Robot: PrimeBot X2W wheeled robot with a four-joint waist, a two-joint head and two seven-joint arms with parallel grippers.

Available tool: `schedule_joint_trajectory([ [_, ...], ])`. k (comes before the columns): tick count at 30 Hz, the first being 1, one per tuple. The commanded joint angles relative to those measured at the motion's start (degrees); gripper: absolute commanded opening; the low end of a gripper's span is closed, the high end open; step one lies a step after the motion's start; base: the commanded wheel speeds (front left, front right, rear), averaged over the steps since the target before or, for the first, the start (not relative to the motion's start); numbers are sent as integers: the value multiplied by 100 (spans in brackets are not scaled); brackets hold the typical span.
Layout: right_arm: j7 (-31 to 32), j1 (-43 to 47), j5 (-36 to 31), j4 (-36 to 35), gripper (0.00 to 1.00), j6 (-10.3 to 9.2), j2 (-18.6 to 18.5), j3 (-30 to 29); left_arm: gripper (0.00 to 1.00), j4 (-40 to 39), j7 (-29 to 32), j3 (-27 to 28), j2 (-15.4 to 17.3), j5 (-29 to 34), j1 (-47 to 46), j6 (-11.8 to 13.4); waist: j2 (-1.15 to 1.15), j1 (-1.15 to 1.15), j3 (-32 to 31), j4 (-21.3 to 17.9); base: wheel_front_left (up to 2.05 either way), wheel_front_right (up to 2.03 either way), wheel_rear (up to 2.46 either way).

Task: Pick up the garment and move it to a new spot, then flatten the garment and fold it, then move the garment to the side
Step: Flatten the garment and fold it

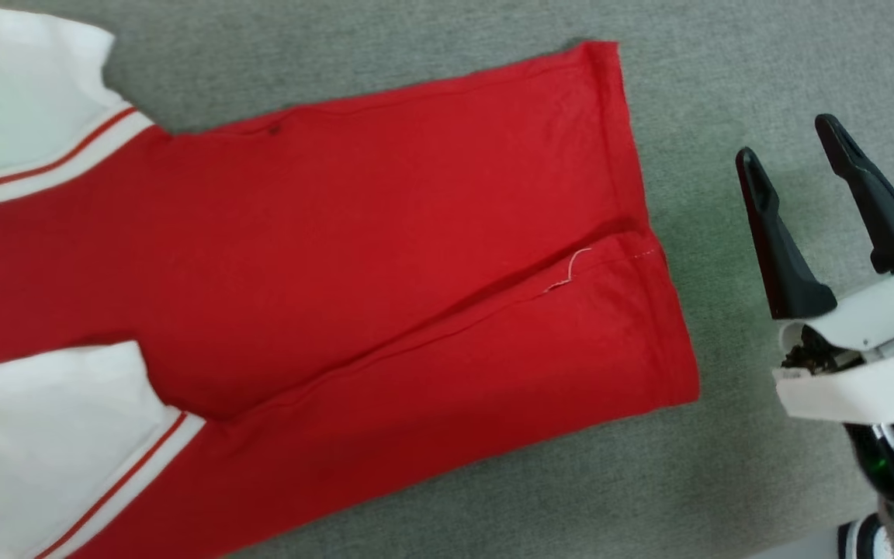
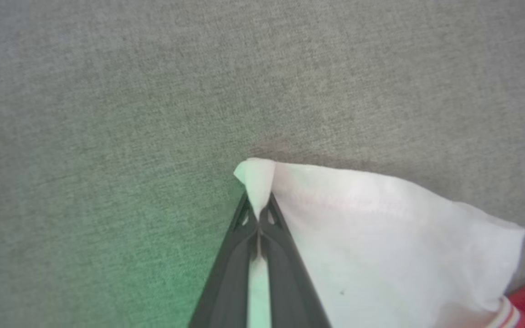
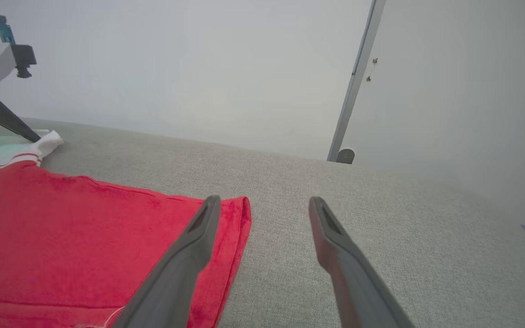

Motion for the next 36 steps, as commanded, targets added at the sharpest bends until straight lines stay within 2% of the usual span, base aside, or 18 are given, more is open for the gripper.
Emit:
schedule_joint_trajectory([
  [1, 117, -117, 52, 46, 100, -7, -106, 2, 0, 11, 14, -136, -152, -13, 274, -48, 0, 0, -119, 137, 0, 0, 0],
  [8, 778, -924, 349, 396, 100, -7, -519, 232, 0, 144, -320, -167, -530, 60, 160, -245, 0, 0, -227, 500, 0, 0, 0],
  [17, 2193, -2226, 1138, 1625, 100, -7, -891, 1005, 0, 463, -592, -222, -961, 189, -190, -536, 0, 0, -126, 752, 0, 0, 0],
  [24, 3491, -2957, 1785, 2491, 100, -7, -831, 1432, 0, 717, -685, -262, -1152, 224, -353, -693, 0, 0, -38, 813, 0, 0, 0],
  [25, 3491, -2957, 1785, 2491, 100, -7, -831, 1432, 0, 717, -685, -262, -1152, 224, -353, -693, 0, 0, -38, 813, 0, 0, 0],
  [30, 4446, -3187, 2096, 2995, 100, -7, -776, 1720, 0, 891, -742, -281, -1250, 231, -416, -778, 0, 0, 10, 828, 0, 0, 0],
  [32, 4665, -3296, 2184, 3123, 0, -8, -719, 1747, 0, 950, -760, -285, -1285, 227, -434, -815, 0, 0, 22, 832, 0, 0, 0],
  [36, 5062, -3482, 2274, 3255, 0, -7, -747, 1840, 0, 1078, -798, -294, -1353, 214, -460, -860, 0, 0, 27, 848, 0, 0, 0],
])
